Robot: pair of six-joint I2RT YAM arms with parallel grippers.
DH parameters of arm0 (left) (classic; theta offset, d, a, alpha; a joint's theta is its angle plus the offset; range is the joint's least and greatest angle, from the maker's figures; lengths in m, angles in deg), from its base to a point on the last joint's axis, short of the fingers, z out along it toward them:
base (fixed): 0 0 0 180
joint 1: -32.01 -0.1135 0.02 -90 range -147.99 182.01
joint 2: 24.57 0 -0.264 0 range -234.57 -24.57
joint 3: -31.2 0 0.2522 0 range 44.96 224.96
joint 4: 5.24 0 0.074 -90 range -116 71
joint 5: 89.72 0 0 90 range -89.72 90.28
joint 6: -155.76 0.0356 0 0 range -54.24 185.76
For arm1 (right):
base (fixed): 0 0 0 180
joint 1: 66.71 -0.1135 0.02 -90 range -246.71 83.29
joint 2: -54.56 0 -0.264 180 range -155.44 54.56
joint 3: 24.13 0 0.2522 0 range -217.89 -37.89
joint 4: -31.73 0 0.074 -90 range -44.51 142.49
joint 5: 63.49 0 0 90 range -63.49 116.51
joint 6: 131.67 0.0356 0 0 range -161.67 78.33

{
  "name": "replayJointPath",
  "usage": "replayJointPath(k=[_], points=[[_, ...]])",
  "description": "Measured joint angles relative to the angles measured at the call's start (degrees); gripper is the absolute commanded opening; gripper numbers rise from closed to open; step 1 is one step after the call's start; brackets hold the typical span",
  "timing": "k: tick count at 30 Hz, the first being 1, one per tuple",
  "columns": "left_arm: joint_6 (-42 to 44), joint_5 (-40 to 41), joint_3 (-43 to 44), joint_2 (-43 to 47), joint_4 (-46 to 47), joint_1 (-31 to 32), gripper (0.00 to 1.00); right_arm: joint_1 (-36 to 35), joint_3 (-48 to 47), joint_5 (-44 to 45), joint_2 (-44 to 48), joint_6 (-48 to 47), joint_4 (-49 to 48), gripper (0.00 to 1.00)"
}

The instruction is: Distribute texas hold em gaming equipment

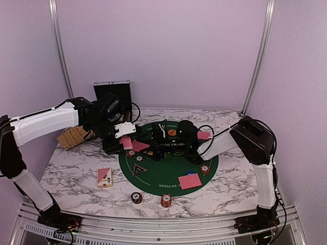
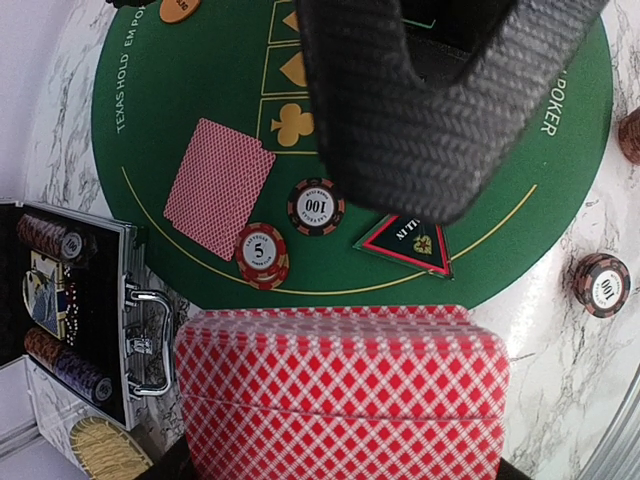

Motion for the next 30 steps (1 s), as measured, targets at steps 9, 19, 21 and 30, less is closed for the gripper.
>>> replayJointPath(k=[9, 19, 21, 30], points=[[0.0, -0.3, 1.2, -0.1, 0.0, 0.0, 0.0, -1.5, -5.5, -0.5, -2.6, 0.9, 0.4, 0.94], [-0.2, -0.4, 1.2, -0.5, 0.0, 0.0, 0.0, -2.6, -11.4, -1.5, -5.8, 0.9, 2.6, 0.92], [-0.2, -0.5, 1.2, -0.5, 0.0, 0.0, 0.0, -2.9, -13.3, -1.5, -7.0, 1.0, 3.2, 0.92], [-0.2, -0.6, 1.2, -0.5, 0.0, 0.0, 0.0, -4.2, -19.3, -2.1, -11.6, 2.4, 5.2, 0.91]])
